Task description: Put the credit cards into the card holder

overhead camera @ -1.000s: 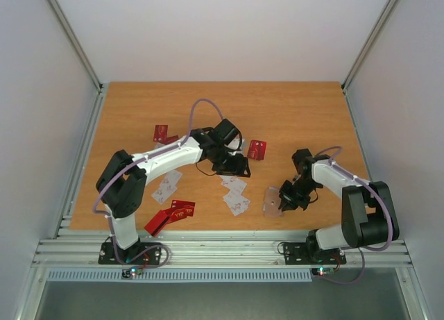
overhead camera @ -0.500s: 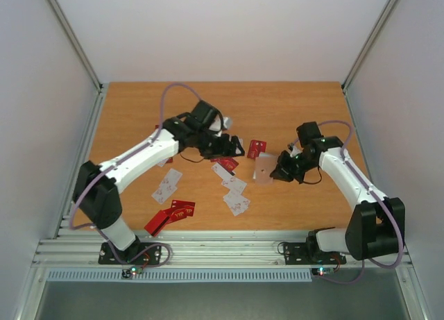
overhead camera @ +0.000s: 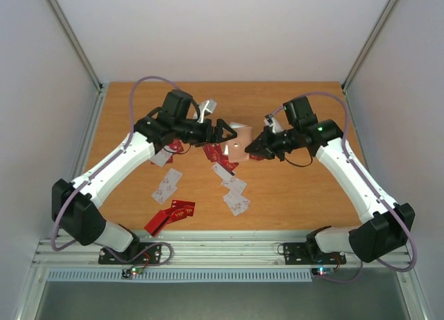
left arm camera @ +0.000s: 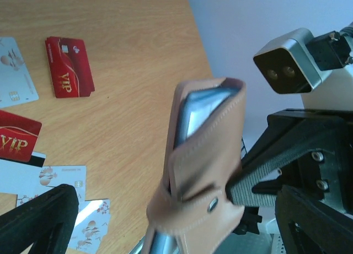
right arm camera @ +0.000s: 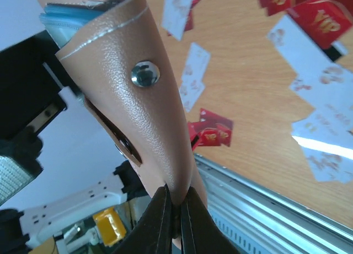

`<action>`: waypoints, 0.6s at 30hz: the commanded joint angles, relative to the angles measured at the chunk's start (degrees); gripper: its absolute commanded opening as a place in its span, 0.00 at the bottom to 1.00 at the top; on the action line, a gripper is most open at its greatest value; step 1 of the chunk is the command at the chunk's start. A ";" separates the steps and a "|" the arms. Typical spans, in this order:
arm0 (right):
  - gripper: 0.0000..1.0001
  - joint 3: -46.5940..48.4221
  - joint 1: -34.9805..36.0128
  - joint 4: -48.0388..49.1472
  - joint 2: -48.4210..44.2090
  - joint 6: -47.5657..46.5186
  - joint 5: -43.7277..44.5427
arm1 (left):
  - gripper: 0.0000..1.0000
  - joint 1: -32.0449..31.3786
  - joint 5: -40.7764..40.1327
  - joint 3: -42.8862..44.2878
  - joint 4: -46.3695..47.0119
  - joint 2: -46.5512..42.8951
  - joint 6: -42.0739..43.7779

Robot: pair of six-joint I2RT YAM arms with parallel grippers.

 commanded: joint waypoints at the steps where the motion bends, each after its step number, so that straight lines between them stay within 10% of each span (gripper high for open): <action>1: 0.01 3.80 3.78 3.76 0.50 2.69 -3.80 | 0.98 1.55 3.42 -1.36 5.37 -3.84 1.40; 18: 0.10 7.04 9.25 8.45 2.76 7.54 -1.00 | 0.57 1.90 7.26 -9.22 14.07 -11.41 -2.78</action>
